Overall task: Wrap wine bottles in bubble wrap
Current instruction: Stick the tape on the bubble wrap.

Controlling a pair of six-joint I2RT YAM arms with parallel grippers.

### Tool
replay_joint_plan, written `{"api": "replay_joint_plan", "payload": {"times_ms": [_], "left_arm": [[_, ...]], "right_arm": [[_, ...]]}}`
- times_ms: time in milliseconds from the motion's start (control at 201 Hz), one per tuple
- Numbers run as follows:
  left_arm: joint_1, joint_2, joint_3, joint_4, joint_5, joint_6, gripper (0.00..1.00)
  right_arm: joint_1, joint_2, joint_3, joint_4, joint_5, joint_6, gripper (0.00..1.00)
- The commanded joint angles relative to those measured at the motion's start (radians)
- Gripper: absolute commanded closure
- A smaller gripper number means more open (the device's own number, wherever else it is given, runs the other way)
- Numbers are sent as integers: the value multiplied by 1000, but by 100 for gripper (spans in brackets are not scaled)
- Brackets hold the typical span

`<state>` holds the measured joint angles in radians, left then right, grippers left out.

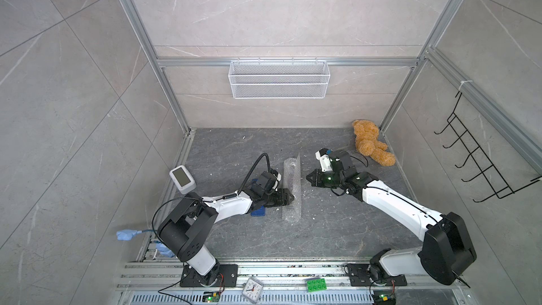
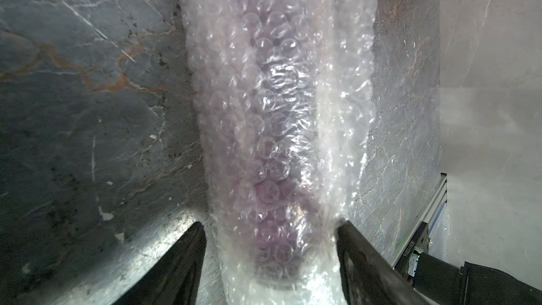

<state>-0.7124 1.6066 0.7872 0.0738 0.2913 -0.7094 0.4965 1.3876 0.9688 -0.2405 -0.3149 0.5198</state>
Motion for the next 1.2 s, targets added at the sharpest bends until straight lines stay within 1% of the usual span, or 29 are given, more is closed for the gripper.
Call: {"api": "replay_joint_plan", "payload": {"times_ms": [0, 174, 324, 478, 856, 1025, 1200], "left_arm": [[14, -6, 20, -64, 14, 27, 29], [21, -6, -25, -27, 19, -11, 32], [22, -11, -50, 14, 31, -22, 34], [21, -10, -68, 42, 27, -38, 34], [22, -5, -124, 113, 28, -91, 38], [22, -5, -132, 117, 24, -100, 38], [21, -4, -146, 123, 19, -111, 40]], "right_arm": [[1, -21, -3, 28, -55, -40, 100], [0, -32, -46, 173, -158, 2, 100], [2, 1, -47, 267, -240, 55, 100], [10, 60, -44, 370, -258, 132, 100], [93, 256, 104, 361, -124, 150, 100], [116, 300, 116, 368, -48, 163, 100], [127, 322, 92, 368, 33, 166, 100]]}}
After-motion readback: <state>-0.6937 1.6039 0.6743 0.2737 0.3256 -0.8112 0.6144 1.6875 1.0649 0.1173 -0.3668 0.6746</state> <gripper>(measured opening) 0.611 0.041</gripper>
